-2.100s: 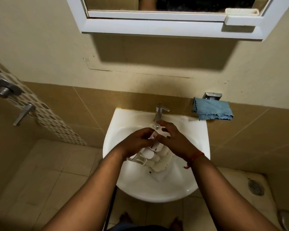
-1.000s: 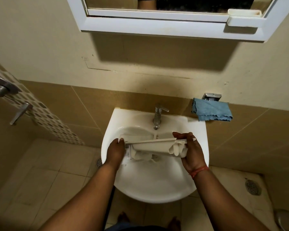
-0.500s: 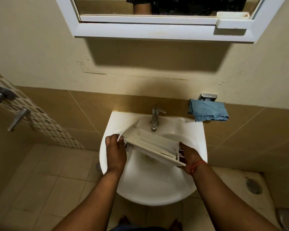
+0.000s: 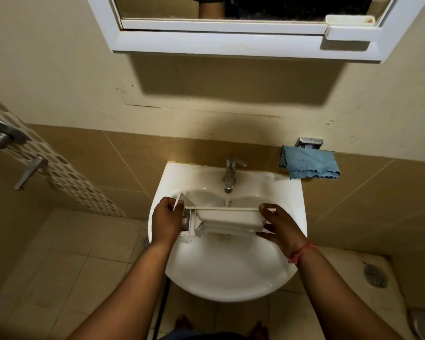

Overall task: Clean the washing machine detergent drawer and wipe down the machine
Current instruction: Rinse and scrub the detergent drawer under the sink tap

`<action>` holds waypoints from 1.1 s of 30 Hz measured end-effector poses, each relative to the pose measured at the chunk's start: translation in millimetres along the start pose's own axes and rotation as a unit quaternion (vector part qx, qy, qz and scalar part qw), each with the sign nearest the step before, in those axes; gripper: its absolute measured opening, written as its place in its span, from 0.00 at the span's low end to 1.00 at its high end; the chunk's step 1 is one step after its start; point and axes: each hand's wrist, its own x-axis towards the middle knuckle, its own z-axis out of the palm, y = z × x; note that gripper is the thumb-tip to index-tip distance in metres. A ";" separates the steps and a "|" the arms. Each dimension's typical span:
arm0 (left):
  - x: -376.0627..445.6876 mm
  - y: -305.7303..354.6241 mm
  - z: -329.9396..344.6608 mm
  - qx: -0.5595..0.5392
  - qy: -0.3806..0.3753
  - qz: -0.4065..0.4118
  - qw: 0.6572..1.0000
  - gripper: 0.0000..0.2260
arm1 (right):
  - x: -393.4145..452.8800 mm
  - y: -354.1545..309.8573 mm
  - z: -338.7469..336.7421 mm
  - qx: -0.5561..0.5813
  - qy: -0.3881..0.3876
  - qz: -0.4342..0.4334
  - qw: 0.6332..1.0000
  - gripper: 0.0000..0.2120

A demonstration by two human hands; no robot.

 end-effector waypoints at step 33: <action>10.5 -13.9 13.7 -0.074 -0.186 -0.139 0.970 0.33 | 50.9 -0.3 19.4 -0.346 0.183 0.047 0.919 0.16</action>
